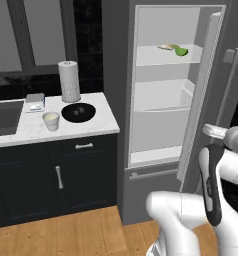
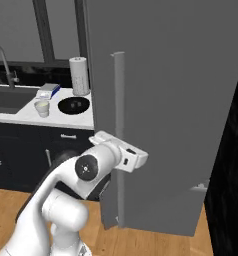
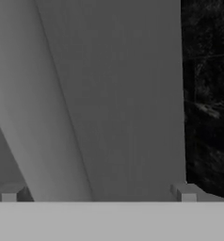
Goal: Grab a lemon wedge from the fridge and one ice cube from the ice bowl, and put them in the glass of lemonade.
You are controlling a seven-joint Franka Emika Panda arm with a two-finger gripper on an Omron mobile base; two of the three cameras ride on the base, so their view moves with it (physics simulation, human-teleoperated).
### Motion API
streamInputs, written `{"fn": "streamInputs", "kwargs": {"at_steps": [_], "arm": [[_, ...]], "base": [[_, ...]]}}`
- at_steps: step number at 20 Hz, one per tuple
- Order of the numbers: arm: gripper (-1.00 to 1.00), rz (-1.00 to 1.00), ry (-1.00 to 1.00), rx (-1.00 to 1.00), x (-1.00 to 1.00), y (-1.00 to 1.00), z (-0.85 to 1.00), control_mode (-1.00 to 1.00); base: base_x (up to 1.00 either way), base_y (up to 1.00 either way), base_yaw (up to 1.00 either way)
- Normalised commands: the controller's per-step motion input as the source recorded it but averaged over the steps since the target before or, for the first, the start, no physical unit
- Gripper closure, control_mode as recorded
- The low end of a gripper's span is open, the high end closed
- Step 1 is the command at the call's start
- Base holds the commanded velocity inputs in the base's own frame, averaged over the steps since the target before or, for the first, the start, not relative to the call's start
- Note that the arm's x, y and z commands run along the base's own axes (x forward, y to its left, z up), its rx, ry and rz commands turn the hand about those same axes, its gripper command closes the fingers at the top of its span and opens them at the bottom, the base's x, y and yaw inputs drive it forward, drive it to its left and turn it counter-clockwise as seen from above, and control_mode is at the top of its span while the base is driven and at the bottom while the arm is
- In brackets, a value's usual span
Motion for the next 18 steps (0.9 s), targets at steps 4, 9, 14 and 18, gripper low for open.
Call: {"fn": "streamInputs", "kwargs": {"at_steps": [4, 9, 14, 18], "arm": [[-1.0, 0.12, -0.15, 0.0, -1.0, -0.01, 0.32, -1.0], [-1.0, 0.13, -0.17, 0.0, -0.78, -0.13, 0.09, -1.0], [-1.0, 0.18, -0.16, 0.0, -0.56, -0.09, 0.35, -1.0], [-1.0, 0.28, -0.23, 0.04, -0.42, -0.07, 0.19, -1.0]], "base": [[0.0, 0.0, 0.0], [0.0, 0.0, 0.0], [0.0, 0.0, 0.0], [0.0, 0.0, 0.0]]}}
